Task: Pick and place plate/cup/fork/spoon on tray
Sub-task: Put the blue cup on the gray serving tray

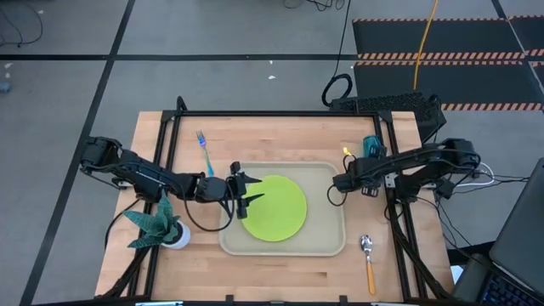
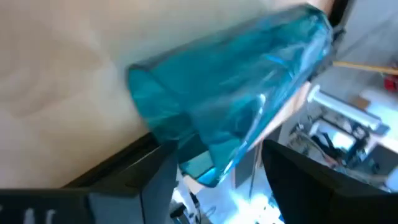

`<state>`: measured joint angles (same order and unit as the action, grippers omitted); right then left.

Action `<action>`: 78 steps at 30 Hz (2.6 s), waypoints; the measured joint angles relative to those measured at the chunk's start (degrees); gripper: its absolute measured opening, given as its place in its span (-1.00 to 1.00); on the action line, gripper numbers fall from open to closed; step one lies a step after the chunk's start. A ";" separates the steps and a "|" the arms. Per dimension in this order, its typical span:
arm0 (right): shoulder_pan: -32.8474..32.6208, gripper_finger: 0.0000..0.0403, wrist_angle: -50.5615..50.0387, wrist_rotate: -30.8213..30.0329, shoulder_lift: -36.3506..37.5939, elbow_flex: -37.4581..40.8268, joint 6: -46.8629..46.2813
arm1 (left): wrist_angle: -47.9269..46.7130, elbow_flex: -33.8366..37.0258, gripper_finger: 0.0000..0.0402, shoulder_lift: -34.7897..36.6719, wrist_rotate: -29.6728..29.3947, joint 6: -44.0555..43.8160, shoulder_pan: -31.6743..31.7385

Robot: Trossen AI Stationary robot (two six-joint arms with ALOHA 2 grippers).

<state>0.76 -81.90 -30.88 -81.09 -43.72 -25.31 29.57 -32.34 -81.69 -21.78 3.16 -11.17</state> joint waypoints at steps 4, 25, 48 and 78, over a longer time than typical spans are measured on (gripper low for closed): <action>1.68 -0.08 0.49 -0.62 -1.83 0.00 -0.82 | 0.00 0.00 0.06 0.00 -1.46 0.83 -0.08; 0.88 -0.99 -5.33 -1.86 5.48 -7.76 -1.61 | 0.70 0.00 0.06 0.00 -2.41 -0.33 0.01; 1.63 -1.00 -0.18 9.14 -4.83 -46.90 23.04 | 0.51 0.00 0.06 0.00 -8.46 3.52 0.27; 19.84 -1.00 -7.90 31.18 -33.61 -80.30 32.70 | 13.59 0.00 0.06 0.00 -38.57 40.26 -7.81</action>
<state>20.61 -89.80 0.30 -114.70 -124.02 7.39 43.16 -32.34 -81.69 -60.35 43.42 -18.98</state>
